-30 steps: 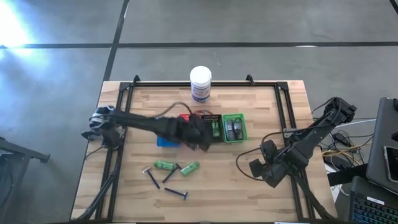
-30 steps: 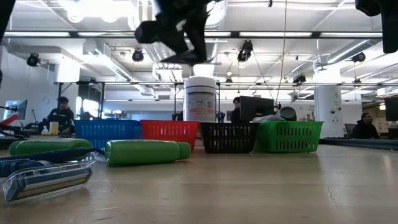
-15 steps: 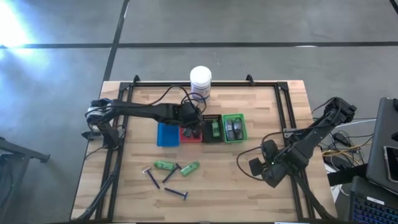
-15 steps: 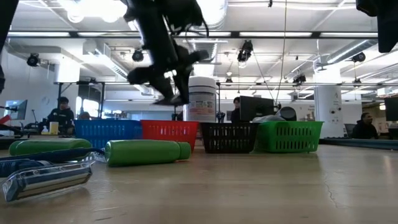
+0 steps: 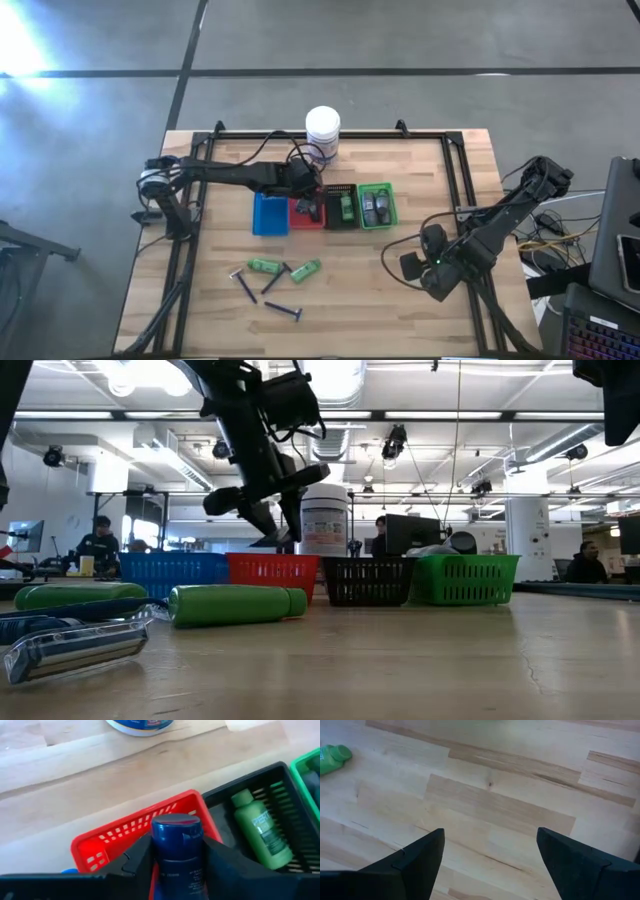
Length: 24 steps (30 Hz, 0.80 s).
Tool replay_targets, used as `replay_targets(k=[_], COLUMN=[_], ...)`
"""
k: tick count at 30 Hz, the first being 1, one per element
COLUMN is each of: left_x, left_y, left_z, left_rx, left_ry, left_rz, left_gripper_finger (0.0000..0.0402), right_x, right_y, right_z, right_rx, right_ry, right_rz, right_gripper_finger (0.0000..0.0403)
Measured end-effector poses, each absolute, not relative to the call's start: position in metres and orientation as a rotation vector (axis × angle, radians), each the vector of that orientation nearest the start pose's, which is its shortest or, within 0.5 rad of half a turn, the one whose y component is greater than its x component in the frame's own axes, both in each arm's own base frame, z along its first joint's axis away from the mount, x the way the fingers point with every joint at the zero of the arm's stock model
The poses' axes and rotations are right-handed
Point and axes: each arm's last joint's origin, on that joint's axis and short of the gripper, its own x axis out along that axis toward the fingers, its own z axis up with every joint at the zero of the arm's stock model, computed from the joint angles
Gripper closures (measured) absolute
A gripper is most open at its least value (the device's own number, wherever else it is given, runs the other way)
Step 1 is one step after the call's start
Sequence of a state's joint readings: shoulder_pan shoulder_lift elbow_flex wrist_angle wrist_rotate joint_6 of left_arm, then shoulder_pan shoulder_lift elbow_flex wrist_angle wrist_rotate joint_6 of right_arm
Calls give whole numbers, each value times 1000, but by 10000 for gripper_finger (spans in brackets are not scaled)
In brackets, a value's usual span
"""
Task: Pick & Place Travel size toiletries
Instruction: Put the blue shave cream into the red basket
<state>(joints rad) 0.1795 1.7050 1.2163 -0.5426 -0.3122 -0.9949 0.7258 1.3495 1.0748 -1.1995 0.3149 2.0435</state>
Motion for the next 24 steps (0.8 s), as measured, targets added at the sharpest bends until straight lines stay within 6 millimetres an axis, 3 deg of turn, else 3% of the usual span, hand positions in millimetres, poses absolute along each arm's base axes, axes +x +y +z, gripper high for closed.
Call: replay_targets(k=[13,20,24], left_x=[332,329,324], left_y=[65,55,52], left_z=[202,224,225], left_rx=[-870,-802,-784], left_ry=[758,739,778], left_rz=[974,917,933], left_gripper_finger=[242,241,241], right_x=[173,173,173], right_y=[142,142,142], right_z=[258,257,257], right_rx=[1010,1004,998], right_ry=[977,987,992], right_rz=[-950,-945,-940], right_gripper_finger=[56,53,65])
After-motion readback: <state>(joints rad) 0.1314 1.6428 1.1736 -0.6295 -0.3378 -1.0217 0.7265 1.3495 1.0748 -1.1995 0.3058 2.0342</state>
